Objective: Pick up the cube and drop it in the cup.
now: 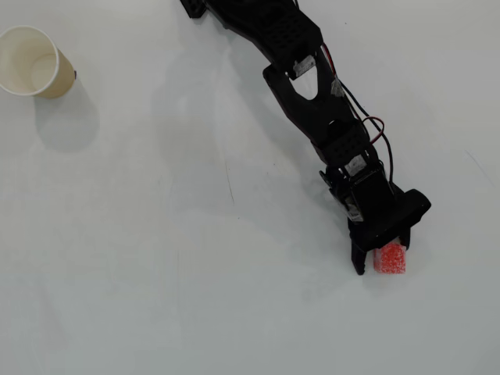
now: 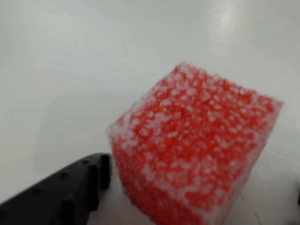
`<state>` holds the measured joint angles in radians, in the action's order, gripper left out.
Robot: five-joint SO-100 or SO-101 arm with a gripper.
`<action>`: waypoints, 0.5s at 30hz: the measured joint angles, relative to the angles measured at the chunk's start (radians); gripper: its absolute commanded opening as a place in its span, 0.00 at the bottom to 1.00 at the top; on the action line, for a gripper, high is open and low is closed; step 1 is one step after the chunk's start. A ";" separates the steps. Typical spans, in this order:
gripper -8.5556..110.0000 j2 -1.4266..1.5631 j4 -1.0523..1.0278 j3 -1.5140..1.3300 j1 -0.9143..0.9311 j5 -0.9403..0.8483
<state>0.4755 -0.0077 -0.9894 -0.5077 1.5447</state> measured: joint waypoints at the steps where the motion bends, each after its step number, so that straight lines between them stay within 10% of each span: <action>1: 0.38 0.000 0.000 0.002 0.000 0.000; 15: 0.38 0.000 -0.018 0.017 0.014 0.000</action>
<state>0.4755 -0.0261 -0.9725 -0.4939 1.5447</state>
